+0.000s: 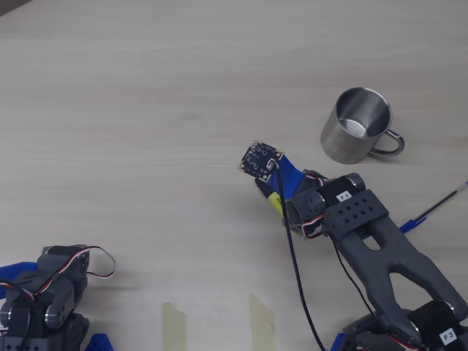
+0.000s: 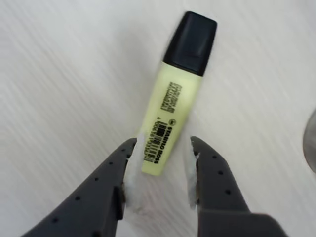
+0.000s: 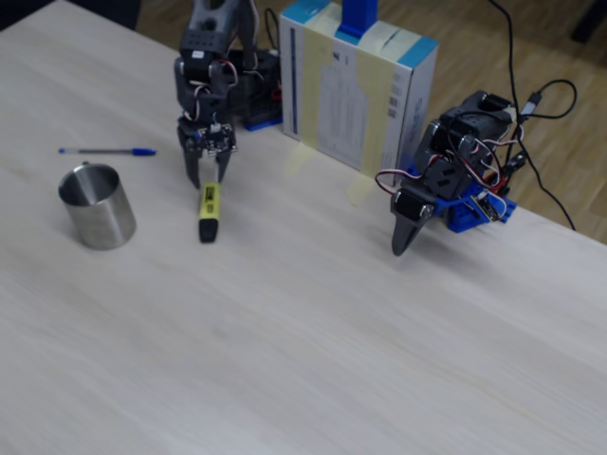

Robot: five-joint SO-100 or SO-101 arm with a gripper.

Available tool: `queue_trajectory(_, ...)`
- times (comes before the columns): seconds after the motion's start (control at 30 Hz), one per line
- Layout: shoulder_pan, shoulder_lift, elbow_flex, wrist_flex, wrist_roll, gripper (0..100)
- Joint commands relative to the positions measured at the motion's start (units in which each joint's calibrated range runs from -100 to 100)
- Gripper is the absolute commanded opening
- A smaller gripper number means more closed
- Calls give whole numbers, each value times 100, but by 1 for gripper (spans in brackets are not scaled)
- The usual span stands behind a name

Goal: Grab the yellow pen and put it in the silver cup.

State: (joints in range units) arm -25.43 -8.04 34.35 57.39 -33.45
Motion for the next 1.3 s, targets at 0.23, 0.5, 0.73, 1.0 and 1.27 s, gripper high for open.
queue_trajectory(0.23,-289,293,-366,-65,-75,15)
queue_trajectory(0.5,-217,559,-276,-489,-221,15)
queue_trajectory(0.73,-190,659,-276,-489,-227,15)
queue_trajectory(1.0,-9,667,-77,-489,-561,15)
queue_trajectory(1.27,117,659,113,-480,-640,20)
